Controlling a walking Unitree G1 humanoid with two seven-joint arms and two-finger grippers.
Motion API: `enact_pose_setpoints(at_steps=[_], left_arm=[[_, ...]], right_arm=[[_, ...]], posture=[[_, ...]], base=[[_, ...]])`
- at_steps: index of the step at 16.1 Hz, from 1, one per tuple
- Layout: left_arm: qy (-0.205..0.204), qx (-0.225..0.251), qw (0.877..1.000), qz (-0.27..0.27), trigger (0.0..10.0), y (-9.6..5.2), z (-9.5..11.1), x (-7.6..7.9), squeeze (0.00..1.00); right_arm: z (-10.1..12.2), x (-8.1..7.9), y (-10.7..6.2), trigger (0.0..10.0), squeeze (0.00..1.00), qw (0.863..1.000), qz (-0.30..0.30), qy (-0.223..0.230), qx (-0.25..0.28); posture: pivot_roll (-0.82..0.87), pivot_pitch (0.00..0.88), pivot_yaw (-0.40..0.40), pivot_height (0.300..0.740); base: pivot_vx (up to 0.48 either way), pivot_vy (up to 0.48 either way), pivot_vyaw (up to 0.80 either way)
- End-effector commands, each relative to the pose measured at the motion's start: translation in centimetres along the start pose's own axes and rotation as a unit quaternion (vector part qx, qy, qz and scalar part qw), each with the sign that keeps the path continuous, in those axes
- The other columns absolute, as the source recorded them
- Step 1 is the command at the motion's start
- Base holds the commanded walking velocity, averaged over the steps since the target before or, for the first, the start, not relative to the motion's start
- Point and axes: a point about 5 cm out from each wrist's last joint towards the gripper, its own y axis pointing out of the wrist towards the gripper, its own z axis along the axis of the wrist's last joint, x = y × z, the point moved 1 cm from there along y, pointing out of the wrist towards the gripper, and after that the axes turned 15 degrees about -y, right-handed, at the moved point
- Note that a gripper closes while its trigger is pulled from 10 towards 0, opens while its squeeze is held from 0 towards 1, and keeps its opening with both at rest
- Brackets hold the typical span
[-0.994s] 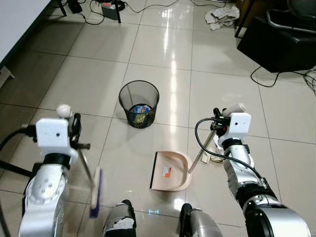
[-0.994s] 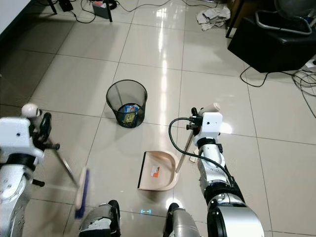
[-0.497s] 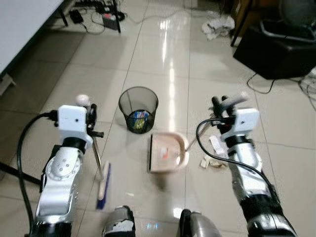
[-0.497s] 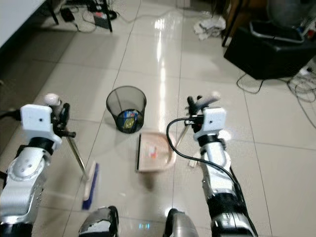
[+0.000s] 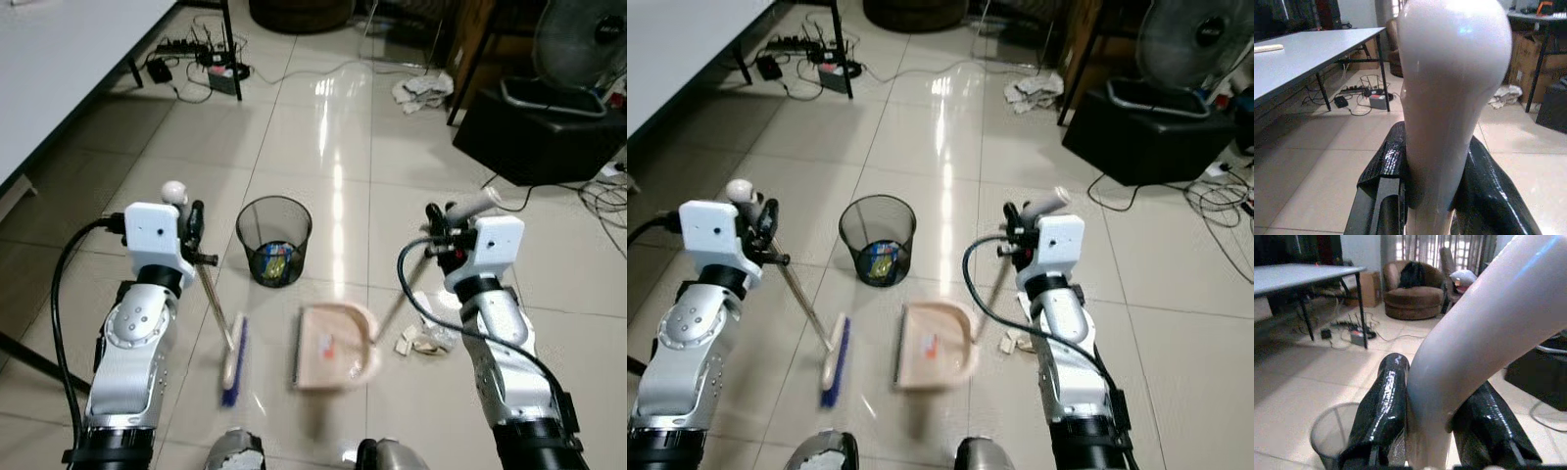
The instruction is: Sweep floor
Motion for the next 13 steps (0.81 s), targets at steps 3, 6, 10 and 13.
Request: enact_pose_setpoints(at_steps=[3,6,10,13], left_arm=[[0.01,-0.008,1.0,-0.015,10.0,0.0,-0.4,0.7,0.0],[0.028,-0.015,0.999,-0.016,10.0,-0.2,-0.7,0.9,0.0],[0.004,-0.027,0.999,-0.026,10.0,0.3,-1.4,2.0,0.0],[0.013,-0.042,0.998,-0.043,10.0,-0.2,-2.3,2.5,0.0]], right_arm=[[1.3,0.4,-0.9,10.0,0.0,1.0,-0.002,0.023,0.002],[0.5,0.1,-1.5,10.0,0.0,0.998,0.01,0.063,-0.027],[1.2,-1.4,-1.4,10.0,0.0,0.996,0.042,0.074,-0.034],[1.3,-1.5,-1.6,10.0,0.0,0.998,0.031,0.046,-0.035]], posture=[[0.0,0.04,0.004,0.74],[0.01,0.056,0.003,0.74],[0.01,0.052,0.018,0.74],[0.0,0.044,0.003,0.74]], base=[[0.0,0.0,0.0],[0.0,0.0,0.0],[0.0,0.0,0.0],[0.0,0.0,0.0]])
